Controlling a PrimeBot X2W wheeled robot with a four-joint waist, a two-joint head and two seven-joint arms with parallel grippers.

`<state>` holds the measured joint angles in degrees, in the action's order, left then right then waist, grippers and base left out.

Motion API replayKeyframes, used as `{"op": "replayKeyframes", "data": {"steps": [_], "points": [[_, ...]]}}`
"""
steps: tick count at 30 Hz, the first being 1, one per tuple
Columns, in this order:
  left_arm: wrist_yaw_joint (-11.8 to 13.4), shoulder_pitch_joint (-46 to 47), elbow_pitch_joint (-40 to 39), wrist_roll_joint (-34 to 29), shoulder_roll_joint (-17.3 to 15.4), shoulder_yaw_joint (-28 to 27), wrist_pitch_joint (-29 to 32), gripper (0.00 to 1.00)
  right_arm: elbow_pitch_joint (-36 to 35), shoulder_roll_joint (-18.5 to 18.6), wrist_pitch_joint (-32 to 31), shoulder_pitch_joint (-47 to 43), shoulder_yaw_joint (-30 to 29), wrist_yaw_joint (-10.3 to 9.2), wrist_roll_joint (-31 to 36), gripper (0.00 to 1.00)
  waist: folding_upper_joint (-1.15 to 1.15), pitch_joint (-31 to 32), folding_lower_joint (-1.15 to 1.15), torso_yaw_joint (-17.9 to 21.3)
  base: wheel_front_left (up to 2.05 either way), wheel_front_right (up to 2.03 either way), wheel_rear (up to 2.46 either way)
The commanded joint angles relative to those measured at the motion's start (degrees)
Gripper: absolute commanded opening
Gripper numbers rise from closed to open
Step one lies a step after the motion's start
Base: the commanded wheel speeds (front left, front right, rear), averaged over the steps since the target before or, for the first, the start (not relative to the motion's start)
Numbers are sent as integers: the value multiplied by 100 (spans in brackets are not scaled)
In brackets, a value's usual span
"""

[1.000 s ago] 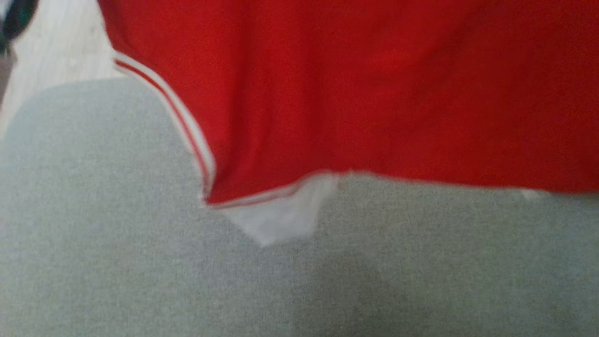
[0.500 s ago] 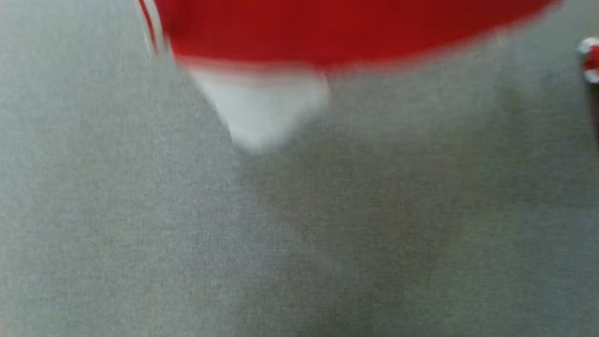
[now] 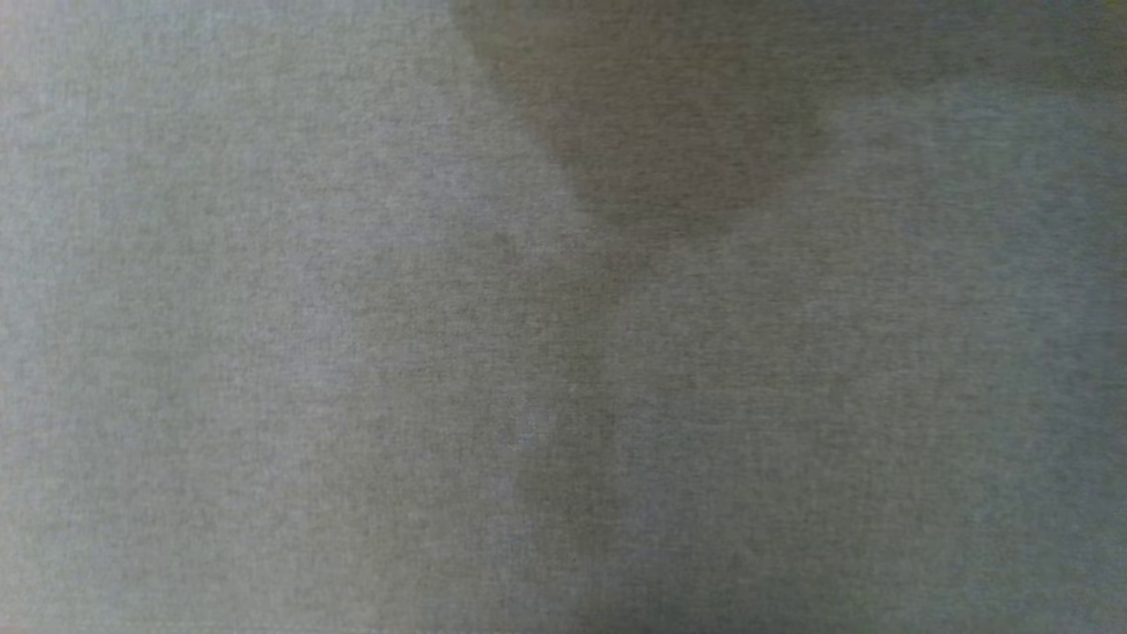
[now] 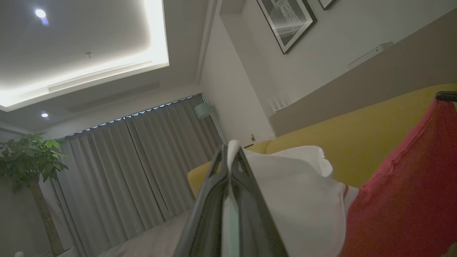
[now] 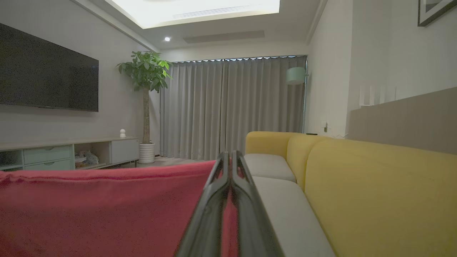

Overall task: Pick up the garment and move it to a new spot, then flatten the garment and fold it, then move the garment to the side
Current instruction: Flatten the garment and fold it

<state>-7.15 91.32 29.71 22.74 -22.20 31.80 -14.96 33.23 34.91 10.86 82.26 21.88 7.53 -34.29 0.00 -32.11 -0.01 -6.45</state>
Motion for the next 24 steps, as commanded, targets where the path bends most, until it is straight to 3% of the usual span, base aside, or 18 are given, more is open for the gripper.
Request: {"op": "replayKeyframes", "data": {"steps": [1, 8, 15, 18, 24], "points": [[-25, -94, -223, 43, -292, -143, -3, 0, -113, 73, 53, -190, -21, -4, -74, 0, 0, -91, 1, -85, 0, 0, 0], [-32, -1902, -1087, -84, -340, -322, -3, 0, -132, 208, 321, -1434, -194, -4, -353, 0, 0, 277, 1, -138, 0, 0, 0], [-29, -3866, -2155, -174, -475, -363, -4, 0, -732, 348, 403, -3184, -689, -4, -478, 0, 0, 896, 1, -24, 0, 0, 0], [77, -5220, -2783, -177, -639, -404, -4, 0, -1245, 183, 411, -4529, -1207, -4, -397, 0, 0, 1330, 1, 115, 0, 0, 0], [264, -6981, -3355, -51, -679, -252, -4, 0, -2049, -189, 393, -6585, -1938, -4, -242, 0, 0, 1850, 1, 184, 0, 0, 0]]}}
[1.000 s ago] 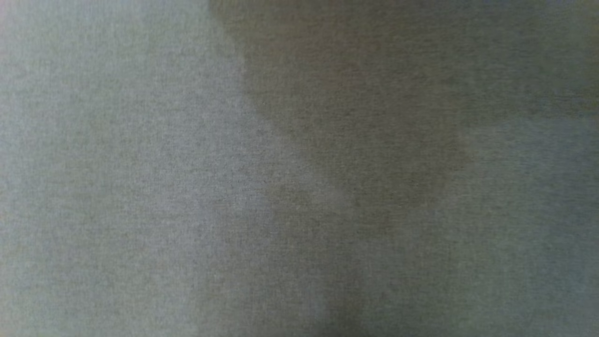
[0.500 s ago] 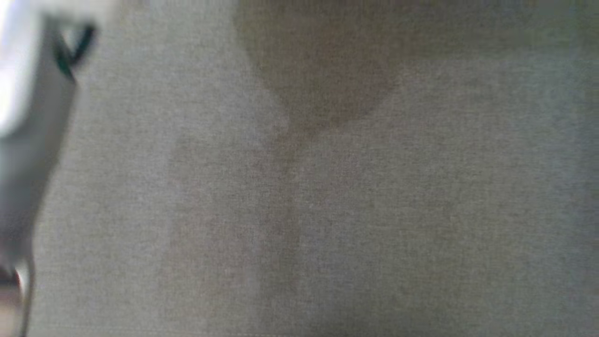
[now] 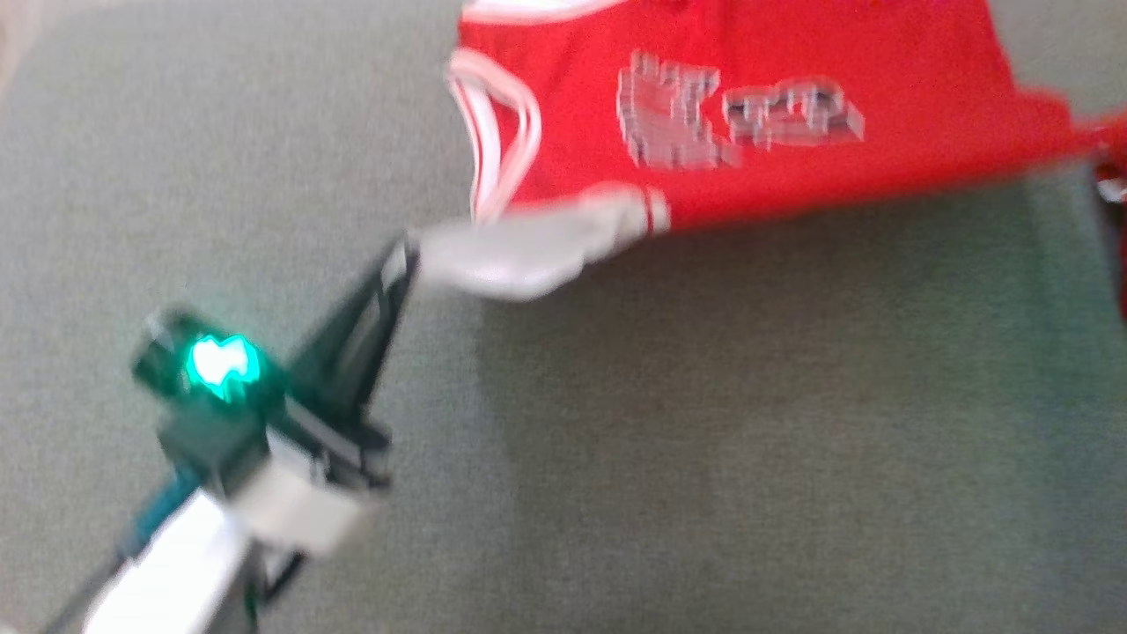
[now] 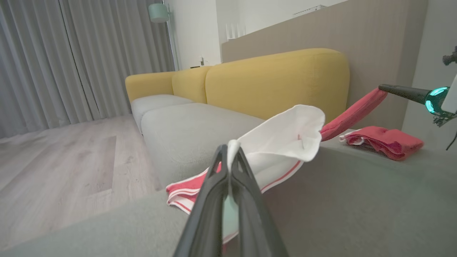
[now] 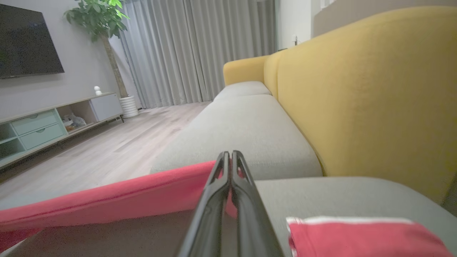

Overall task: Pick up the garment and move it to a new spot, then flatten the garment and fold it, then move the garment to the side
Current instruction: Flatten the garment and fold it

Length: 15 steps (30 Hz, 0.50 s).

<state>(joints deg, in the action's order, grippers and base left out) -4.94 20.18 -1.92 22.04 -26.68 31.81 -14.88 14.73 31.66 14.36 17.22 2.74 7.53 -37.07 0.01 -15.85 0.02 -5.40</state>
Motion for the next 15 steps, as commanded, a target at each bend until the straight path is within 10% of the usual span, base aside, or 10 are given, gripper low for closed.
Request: {"op": "replayKeyframes", "data": {"steps": [1, 15], "points": [[82, -113, -251, 7, -245, -215, -11, 0, -340, 63, 12, -389, -150, -4, 72, 0, -1, 276, -2, 98, 0, 0, 0], [452, -1575, -685, 16, -434, -21, 1, 0, -1868, -948, -736, -2434, -1227, -4, 616, 0, -1, 190, -2, 188, 0, 0, 0]]}}
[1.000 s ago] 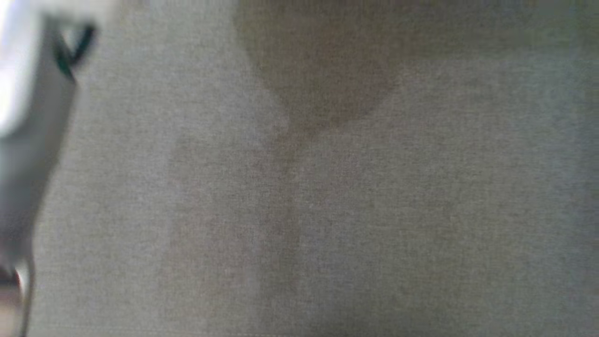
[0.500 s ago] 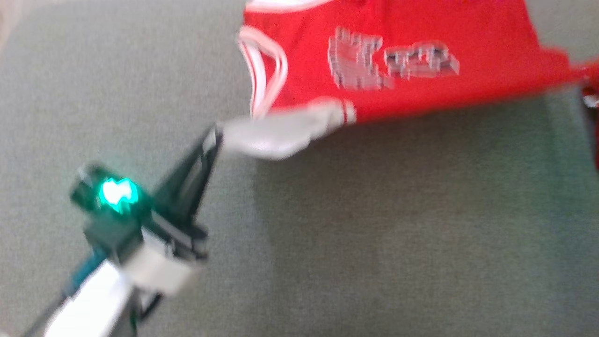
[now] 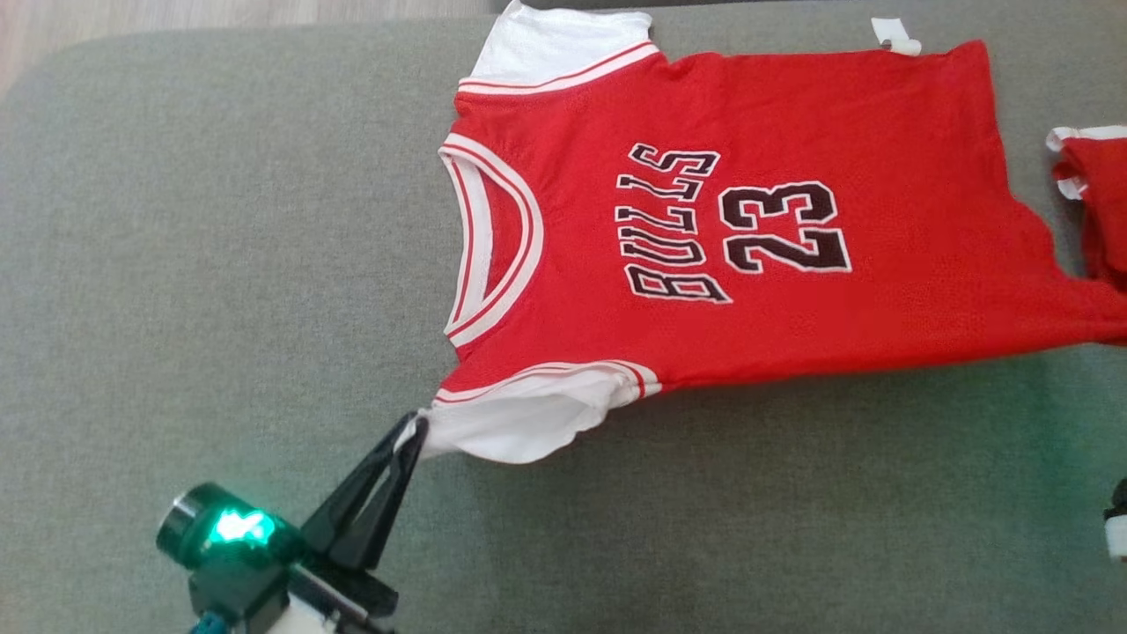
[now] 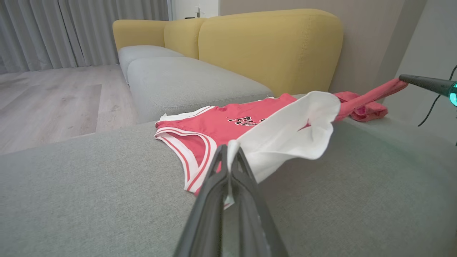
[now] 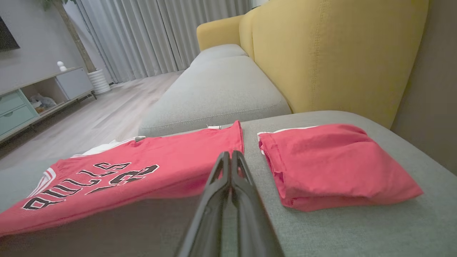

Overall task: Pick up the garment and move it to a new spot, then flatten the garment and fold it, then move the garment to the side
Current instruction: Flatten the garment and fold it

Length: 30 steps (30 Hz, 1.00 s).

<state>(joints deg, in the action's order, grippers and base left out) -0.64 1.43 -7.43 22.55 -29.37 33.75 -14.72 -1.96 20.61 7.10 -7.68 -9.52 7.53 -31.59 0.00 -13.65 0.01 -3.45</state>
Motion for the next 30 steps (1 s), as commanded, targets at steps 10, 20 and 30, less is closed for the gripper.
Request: {"op": "replayKeyframes", "data": {"steps": [10, 20, 30], "points": [[-428, 1995, 846, -550, 30, -13, -20, 0, 90, 98, -323, 675, 29, -4, 590, 0, 0, -535, -1, -62, 0, 0, 0], [-660, 3893, 1663, -981, 138, 436, -26, 0, 349, 90, -449, 1479, 101, -4, 868, 0, 0, -1120, -1, -66, 0, 0, 0], [-683, 5462, 2226, -1090, 126, 1147, -27, 0, 763, 72, -399, 2107, 138, -4, 1104, 0, 0, -1487, -1, -5, 0, 0, 0]]}}
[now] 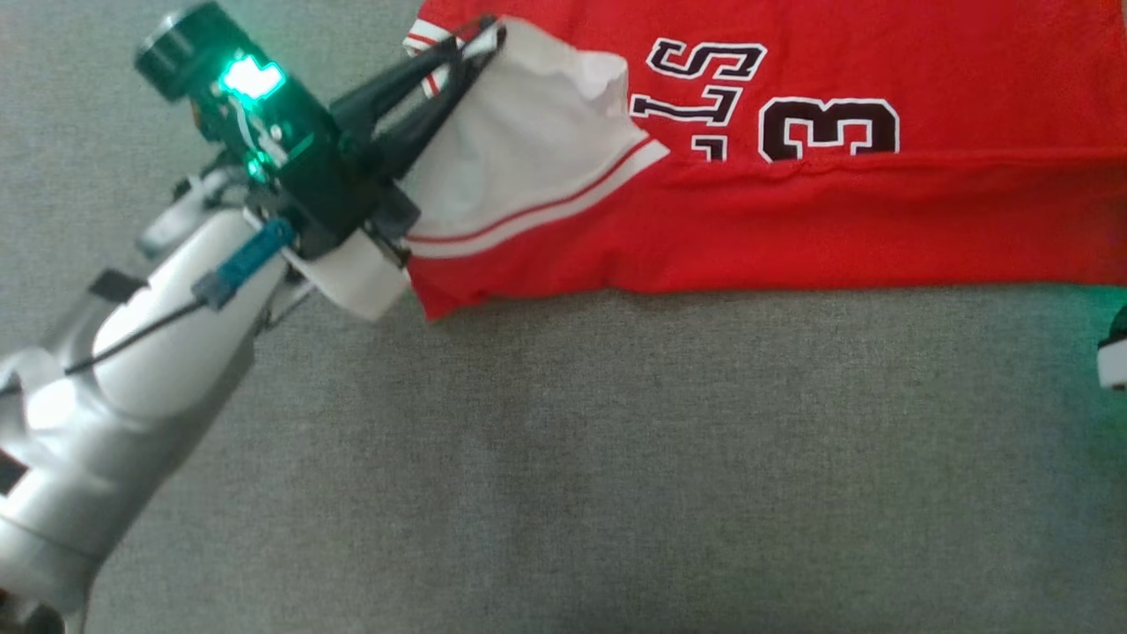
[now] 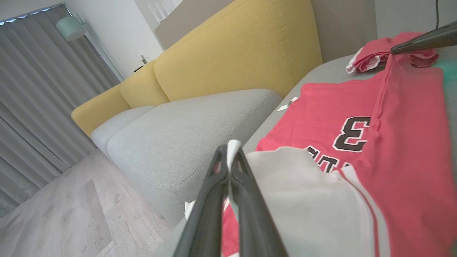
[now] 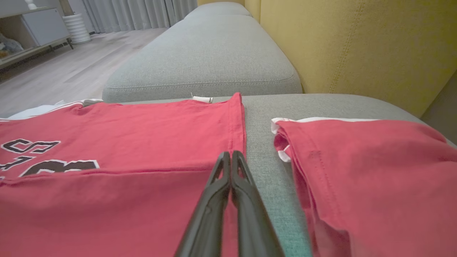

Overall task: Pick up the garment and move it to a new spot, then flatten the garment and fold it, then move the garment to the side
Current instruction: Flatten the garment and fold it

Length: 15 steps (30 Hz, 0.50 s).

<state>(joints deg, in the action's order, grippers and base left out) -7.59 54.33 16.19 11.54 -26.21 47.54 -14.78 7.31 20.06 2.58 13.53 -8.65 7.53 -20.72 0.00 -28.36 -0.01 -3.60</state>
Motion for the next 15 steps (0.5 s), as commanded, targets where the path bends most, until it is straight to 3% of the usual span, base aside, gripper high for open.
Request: {"op": "replayKeyframes", "data": {"steps": [1, 9, 10, 11, 12, 13, 15], "points": [[11, 259, -99, 24, -192, -235, -21, 0, -131, 121, 66, 37, 51, -4, 54, 0, 0, -45, 1, 18, 0, 0, 0], [31, 563, 113, -41, -105, -423, -21, 0, 81, 55, 168, 340, 117, -4, 150, 0, 0, -203, 1, 12, 0, 0, 0], [48, 542, 165, 6, -55, -516, -21, 44, 108, 37, 192, 370, 124, -4, 149, 0, 0, -206, 1, 6, 0, 0, 0], [79, 516, 235, 8, -26, -584, -21, 100, 142, 15, 197, 392, 133, -4, 142, 0, 0, -201, 1, 0, 0, 0, 0], [121, 480, 301, 14, 6, -652, -21, 100, 174, -2, 209, 409, 131, -4, 145, 72, 0, -192, 1, -6, 0, 0, 0], [161, 426, 342, 37, 47, -726, -21, 100, 202, -23, 240, 421, 116, -4, 148, 100, 0, -172, 1, -15, 0, 0, 0], [289, 255, 386, 50, 93, -870, -21, 100, 264, -85, 314, 432, 76, -4, 159, 100, 0, -108, 1, -27, 0, 0, 0]]}}
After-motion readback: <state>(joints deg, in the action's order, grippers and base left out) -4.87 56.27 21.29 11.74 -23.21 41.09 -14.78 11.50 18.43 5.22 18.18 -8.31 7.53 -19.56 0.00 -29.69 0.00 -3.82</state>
